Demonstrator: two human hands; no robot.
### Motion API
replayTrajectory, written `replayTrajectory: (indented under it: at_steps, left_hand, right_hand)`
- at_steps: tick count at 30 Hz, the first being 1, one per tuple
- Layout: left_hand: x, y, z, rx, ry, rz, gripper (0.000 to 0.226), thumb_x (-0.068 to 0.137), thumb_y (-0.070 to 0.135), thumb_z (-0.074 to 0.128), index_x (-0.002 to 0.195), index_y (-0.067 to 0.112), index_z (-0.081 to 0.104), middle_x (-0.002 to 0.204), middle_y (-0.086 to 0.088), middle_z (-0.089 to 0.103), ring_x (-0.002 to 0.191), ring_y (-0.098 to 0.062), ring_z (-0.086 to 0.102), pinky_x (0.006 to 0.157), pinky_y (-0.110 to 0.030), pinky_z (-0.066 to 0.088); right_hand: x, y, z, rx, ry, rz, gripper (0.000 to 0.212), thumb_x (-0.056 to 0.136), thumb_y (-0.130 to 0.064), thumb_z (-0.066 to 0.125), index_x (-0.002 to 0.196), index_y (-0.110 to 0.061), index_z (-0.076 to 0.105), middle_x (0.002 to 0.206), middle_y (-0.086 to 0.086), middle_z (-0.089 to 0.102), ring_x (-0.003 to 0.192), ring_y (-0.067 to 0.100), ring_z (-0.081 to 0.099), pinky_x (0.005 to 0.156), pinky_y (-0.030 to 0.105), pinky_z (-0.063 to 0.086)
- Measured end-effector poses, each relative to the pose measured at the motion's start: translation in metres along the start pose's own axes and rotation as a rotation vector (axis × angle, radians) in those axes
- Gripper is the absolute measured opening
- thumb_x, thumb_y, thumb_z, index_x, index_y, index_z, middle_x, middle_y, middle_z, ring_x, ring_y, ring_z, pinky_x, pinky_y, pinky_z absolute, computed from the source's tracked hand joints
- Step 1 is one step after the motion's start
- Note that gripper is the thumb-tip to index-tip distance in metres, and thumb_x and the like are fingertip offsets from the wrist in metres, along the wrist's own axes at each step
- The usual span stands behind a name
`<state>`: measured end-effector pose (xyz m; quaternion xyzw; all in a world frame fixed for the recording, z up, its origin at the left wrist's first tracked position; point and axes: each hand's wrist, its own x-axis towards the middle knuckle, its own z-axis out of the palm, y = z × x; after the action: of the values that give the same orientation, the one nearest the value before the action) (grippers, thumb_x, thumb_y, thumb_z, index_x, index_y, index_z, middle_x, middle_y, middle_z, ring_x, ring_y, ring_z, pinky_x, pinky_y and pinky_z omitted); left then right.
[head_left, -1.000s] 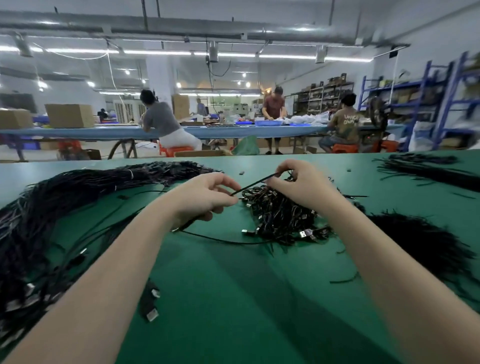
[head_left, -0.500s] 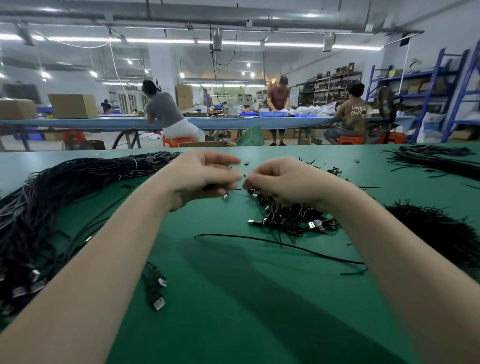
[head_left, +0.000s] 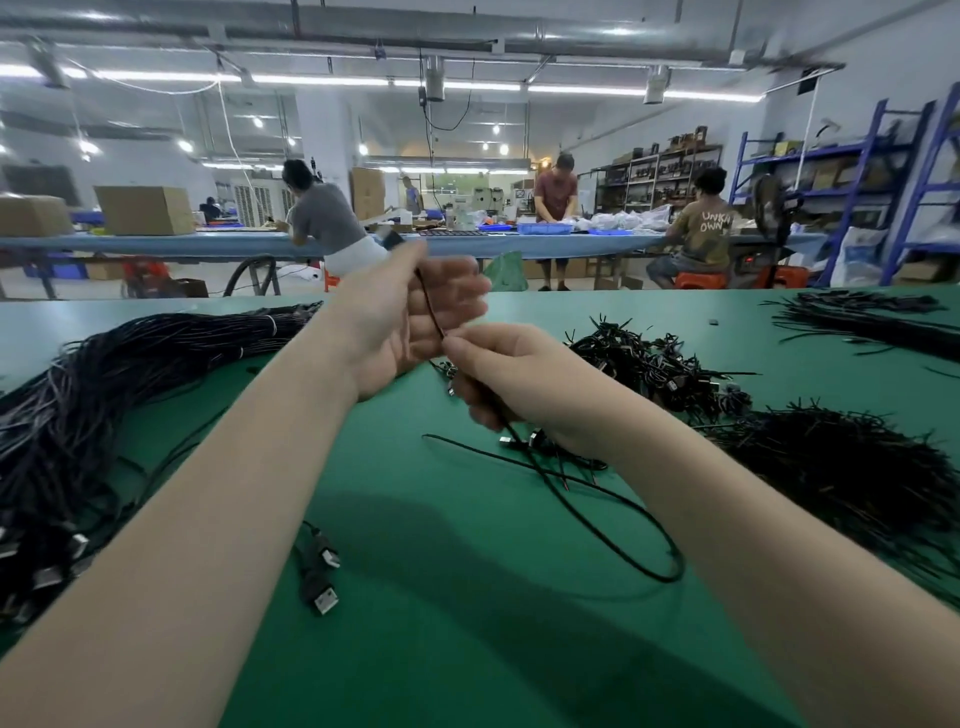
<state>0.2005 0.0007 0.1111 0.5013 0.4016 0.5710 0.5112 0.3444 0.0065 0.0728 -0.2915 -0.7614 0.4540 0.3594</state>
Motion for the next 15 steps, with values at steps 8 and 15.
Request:
replayTrajectory:
  at_steps: [8, 15]
  left_hand:
    - [-0.028, 0.025, -0.024, 0.104, -0.546, -0.129, 0.046, 0.086, 0.039, 0.045, 0.050, 0.019, 0.064, 0.048, 0.005, 0.060, 0.043, -0.009, 0.056, 0.046, -0.018, 0.044]
    - [-0.012, 0.005, 0.009, 0.315, -0.123, -0.025, 0.046, 0.103, 0.039, 0.031, 0.082, 0.017, 0.065, 0.070, 0.002, 0.071, 0.068, -0.006, 0.068, 0.080, -0.029, 0.055]
  right_hand:
    - [-0.006, 0.015, -0.031, 0.021, -0.032, 0.269, 0.035, 0.089, -0.044, 0.061, 0.068, -0.017, 0.053, 0.052, -0.009, 0.033, 0.044, 0.010, 0.029, 0.048, 0.023, 0.026]
    - [-0.005, -0.016, -0.024, 0.205, -0.107, 0.063, 0.032, 0.102, -0.035, 0.040, 0.079, -0.021, 0.056, 0.052, -0.008, 0.039, 0.043, 0.010, 0.035, 0.044, 0.020, 0.033]
